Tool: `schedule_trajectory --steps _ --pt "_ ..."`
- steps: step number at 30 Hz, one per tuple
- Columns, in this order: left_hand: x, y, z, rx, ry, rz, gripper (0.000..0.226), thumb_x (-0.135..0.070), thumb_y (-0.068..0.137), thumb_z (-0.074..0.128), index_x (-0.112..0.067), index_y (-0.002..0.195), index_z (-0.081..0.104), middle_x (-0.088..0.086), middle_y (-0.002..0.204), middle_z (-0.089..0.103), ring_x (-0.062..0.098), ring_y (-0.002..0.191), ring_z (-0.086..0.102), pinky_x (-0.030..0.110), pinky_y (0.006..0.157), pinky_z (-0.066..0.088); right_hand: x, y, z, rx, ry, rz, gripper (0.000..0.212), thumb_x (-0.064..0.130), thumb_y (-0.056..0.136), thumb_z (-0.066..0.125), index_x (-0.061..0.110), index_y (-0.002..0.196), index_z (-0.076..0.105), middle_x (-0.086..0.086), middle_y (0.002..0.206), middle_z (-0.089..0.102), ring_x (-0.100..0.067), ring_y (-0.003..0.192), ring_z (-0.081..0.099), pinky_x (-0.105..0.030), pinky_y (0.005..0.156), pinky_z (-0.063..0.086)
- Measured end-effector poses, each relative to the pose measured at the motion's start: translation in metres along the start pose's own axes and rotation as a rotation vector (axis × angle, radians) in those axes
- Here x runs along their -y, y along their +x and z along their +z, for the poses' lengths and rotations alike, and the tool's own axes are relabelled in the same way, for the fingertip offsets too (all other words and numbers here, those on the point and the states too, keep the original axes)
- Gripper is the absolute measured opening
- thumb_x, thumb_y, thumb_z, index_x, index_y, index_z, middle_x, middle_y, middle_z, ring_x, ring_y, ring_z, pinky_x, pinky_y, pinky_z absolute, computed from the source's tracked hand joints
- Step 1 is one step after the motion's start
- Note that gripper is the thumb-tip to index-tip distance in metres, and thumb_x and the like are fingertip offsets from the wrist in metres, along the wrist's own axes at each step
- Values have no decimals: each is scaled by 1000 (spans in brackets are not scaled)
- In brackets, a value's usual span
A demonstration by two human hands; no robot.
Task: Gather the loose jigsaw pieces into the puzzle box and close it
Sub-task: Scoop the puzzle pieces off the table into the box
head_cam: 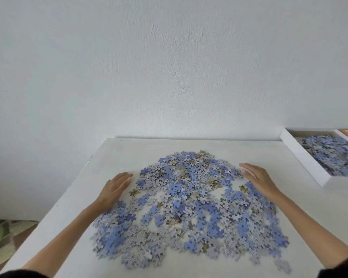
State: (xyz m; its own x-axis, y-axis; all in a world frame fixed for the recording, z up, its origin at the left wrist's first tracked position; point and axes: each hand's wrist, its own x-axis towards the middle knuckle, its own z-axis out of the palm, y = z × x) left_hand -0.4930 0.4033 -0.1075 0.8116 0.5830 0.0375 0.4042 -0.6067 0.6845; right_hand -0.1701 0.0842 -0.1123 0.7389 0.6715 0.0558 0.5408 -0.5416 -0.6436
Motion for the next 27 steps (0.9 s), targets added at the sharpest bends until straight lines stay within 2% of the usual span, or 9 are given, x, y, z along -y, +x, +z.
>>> schedule_trajectory --steps 2,4,9,12,14,17,20,24,27 --pt "1 -4 18 6 152 21 114 -93 57 -5 -26 144 27 -3 153 20 14 140 18 45 116 11 8 -8 10 -19 -61 8 49 50 92 35 26 135 42 -2 145 36 -21 135 27 -43 111 20" --pt "-4 -6 32 -2 227 18 111 -91 58 -10 -28 146 19 -4 155 13 12 142 11 41 116 3 21 -12 21 -20 -122 -16 42 36 97 36 23 137 40 -4 146 34 -22 136 26 -39 110 19" --pt "-29 0 39 -62 37 56 103 -88 67 3 -23 140 34 3 148 30 18 133 32 44 111 23 45 -19 27 -28 22 -47 40 30 98 36 19 136 41 -4 144 37 -21 133 31 -40 109 25" --pt "-30 -4 26 -154 -11 71 65 -60 92 23 -15 134 44 8 143 38 23 127 39 38 103 31 41 -28 14 -120 4 -39 41 35 97 37 20 135 43 -2 142 41 -22 131 35 -46 109 25" --pt "-15 -13 15 -219 66 13 49 -42 99 26 -13 134 45 11 143 39 25 128 39 41 105 30 24 -40 4 -191 -81 14 52 50 91 32 24 133 46 0 141 43 -23 131 35 -49 109 22" --pt "15 -38 5 -264 210 -131 57 -47 94 20 -16 138 41 9 146 37 25 134 33 49 112 20 -4 -59 -5 -192 -79 93 67 64 81 28 25 132 47 -3 144 39 -24 134 31 -47 111 19" --pt "24 -55 16 -212 292 -141 61 -49 92 16 -19 143 30 4 153 22 20 142 16 42 114 5 -10 -68 0 -124 -100 95 50 49 94 34 25 137 40 -5 149 28 -24 139 22 -42 113 16" --pt "0 -49 36 -175 263 -83 63 -49 93 15 -17 146 23 4 155 16 18 143 10 38 116 6 6 -67 17 -91 -121 61 47 42 96 28 26 139 35 -3 151 24 -21 140 18 -39 114 16" --pt "-16 -40 45 -176 123 -50 60 -49 95 19 -15 144 28 7 152 24 20 141 19 42 116 11 19 -69 26 -51 -132 85 62 59 90 19 26 142 31 -4 153 19 -20 141 14 -38 115 10"
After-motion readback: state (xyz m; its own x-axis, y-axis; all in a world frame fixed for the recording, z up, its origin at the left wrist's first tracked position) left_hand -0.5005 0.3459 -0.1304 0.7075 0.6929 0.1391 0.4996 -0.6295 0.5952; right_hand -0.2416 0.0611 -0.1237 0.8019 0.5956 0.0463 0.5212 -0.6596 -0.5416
